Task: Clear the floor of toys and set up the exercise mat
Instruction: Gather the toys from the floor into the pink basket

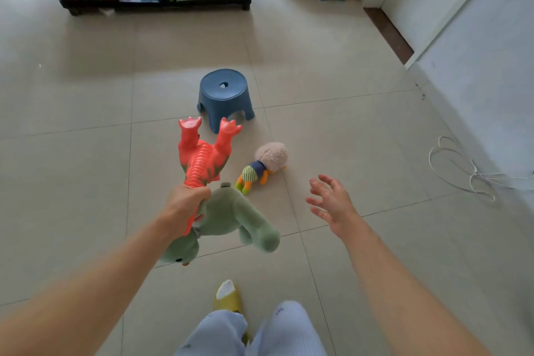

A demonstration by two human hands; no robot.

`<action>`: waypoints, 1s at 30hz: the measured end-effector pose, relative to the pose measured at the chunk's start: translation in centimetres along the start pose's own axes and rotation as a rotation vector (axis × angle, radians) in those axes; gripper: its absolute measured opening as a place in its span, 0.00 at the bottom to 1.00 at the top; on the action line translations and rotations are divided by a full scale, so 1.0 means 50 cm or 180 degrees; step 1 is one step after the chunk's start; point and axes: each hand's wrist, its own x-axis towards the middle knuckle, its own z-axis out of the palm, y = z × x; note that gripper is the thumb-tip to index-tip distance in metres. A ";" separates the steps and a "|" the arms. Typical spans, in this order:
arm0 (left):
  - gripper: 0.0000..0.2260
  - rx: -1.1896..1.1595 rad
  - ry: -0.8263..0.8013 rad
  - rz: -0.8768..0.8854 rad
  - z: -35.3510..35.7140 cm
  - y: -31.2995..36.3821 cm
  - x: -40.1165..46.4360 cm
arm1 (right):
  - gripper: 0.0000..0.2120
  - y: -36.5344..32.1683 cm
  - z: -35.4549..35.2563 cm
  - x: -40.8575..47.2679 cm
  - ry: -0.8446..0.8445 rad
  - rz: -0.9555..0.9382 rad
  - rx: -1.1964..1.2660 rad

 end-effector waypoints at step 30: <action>0.12 -0.0038 0.1152 -0.0508 0.335 0.114 0.676 | 0.18 -0.061 0.025 0.824 -0.0243 0.1009 -0.0680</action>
